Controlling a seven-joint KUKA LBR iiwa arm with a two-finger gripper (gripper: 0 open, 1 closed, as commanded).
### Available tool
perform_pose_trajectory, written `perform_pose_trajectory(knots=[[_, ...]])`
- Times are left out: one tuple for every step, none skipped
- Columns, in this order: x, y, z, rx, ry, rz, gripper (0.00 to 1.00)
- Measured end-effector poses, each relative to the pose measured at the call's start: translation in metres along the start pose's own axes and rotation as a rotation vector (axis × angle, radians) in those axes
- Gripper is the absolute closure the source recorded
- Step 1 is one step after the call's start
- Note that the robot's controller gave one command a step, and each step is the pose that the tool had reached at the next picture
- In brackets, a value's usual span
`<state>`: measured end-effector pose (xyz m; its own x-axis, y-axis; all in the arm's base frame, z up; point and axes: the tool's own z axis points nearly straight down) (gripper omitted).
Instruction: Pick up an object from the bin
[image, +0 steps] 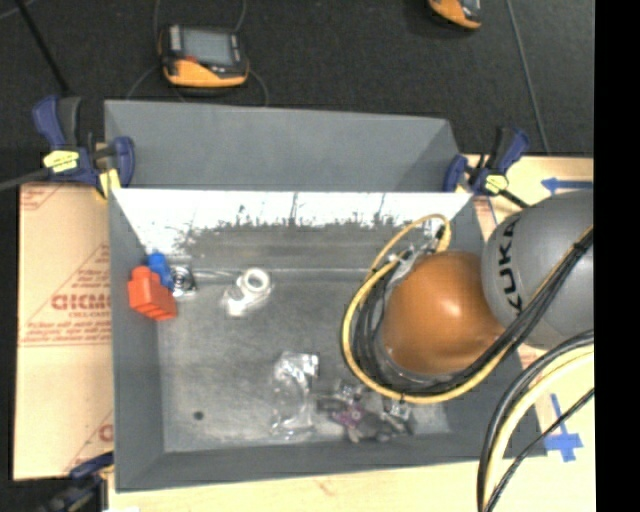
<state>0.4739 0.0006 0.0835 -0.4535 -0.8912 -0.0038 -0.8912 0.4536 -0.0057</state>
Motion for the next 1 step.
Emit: perform_pose_trajectory(knots=[[-0.0002, 0.0012, 0.0003, -0.003, 0.002, -0.003, 1.00]])
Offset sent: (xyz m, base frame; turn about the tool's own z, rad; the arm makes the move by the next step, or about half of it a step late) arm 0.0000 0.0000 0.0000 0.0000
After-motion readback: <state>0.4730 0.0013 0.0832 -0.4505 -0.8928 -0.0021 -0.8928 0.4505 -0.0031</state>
